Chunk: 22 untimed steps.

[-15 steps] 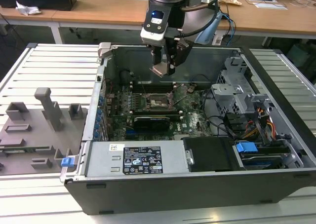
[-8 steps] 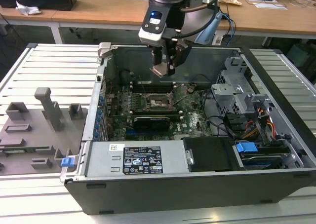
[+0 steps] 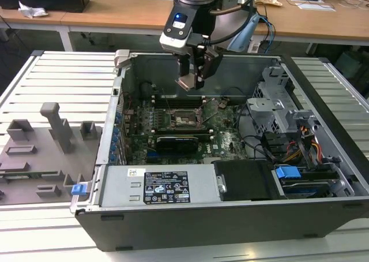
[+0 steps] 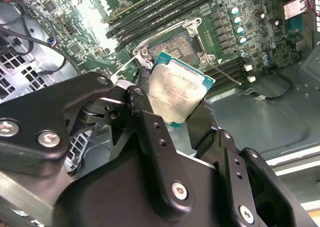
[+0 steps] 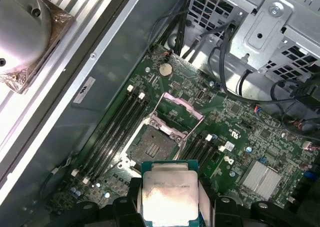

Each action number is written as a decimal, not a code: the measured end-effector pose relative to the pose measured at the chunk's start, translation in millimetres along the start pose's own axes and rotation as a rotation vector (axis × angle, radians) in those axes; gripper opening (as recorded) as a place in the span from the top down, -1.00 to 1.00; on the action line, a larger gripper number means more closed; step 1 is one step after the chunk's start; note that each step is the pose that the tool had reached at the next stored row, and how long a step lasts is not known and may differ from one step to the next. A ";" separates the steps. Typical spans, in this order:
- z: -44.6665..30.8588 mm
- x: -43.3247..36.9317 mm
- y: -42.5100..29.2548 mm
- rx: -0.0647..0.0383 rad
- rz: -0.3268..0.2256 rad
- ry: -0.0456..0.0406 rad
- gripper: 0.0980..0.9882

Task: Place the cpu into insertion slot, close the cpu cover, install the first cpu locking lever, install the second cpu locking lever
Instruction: 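Place the cpu into insertion slot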

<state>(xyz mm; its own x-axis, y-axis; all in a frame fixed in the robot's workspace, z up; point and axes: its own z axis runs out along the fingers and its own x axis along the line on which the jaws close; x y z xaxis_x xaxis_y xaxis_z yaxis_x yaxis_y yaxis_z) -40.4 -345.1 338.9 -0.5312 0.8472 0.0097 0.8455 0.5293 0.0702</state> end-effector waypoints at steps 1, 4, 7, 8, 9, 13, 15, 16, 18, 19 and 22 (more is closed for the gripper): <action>0.2 0.0 0.0 0.000 0.008 -0.0006 0.01; 0.6 0.0 0.0 0.000 0.023 -0.0016 0.01; 1.1 0.0 -0.1 0.000 0.040 -0.0028 0.01; 1.3 0.0 -0.1 0.000 0.046 -0.0034 0.01; 1.5 0.0 -0.1 0.000 0.050 -0.0037 0.01; 2.2 0.0 -0.1 -0.001 0.075 -0.0055 0.01; 2.6 0.0 -0.2 -0.001 0.088 -0.0065 0.01; 2.6 0.0 -0.2 -0.001 0.092 -0.0067 0.01; 2.9 0.0 -0.2 -0.001 0.100 -0.0073 0.01; 3.0 0.0 -0.2 -0.001 0.104 -0.0077 0.01; 3.3 0.0 -0.2 -0.001 0.115 -0.0085 0.01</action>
<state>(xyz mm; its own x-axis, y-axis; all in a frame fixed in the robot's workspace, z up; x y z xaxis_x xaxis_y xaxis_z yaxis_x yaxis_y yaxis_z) -40.3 -345.1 335.5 -0.4305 0.9025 0.0093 0.9006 0.4289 0.0699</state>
